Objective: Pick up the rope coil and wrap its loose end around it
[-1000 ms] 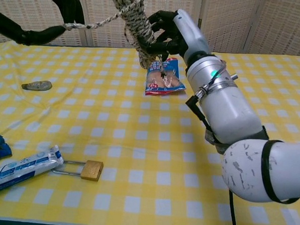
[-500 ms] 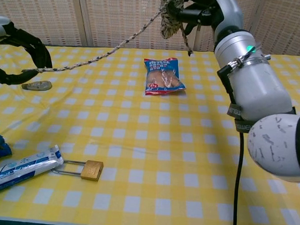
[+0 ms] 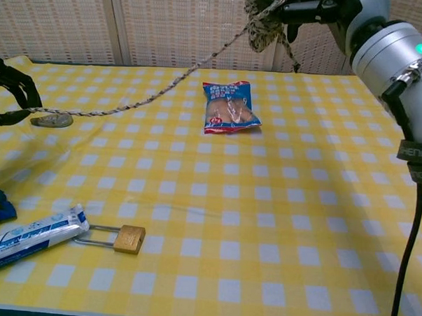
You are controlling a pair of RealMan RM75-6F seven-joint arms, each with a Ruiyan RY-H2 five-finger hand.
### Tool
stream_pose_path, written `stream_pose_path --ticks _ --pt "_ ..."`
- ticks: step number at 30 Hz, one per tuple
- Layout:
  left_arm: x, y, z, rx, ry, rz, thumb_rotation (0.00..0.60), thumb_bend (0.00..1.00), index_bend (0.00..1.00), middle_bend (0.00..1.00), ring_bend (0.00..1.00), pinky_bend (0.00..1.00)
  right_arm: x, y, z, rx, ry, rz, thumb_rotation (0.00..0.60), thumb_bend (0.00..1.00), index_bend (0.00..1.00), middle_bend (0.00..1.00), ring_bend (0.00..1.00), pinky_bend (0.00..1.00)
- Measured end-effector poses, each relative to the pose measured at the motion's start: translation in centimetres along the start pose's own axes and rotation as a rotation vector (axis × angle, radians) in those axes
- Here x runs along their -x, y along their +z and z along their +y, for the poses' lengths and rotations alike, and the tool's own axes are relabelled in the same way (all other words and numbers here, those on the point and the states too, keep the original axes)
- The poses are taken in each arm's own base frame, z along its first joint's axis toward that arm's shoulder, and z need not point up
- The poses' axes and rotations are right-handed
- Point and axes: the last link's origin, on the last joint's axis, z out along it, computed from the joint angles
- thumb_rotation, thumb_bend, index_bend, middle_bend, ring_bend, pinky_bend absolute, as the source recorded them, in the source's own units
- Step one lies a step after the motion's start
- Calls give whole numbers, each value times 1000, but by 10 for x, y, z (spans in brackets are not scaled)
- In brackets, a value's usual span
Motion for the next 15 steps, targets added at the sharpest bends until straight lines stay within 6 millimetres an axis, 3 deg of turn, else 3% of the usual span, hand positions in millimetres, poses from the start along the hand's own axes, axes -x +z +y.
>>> stream_pose_path --ticks 6,15 --pt "0 13 -3 -22 6 3 600 553 640 424 388 214 -7 -12 -5 -8 -34 -99 600 685 880 720 757 674" --pt "-10 26 18 51 89 21 600 552 640 415 375 210 -5 -34 -5 -17 -59 -306 600 686 882 724 768 676"
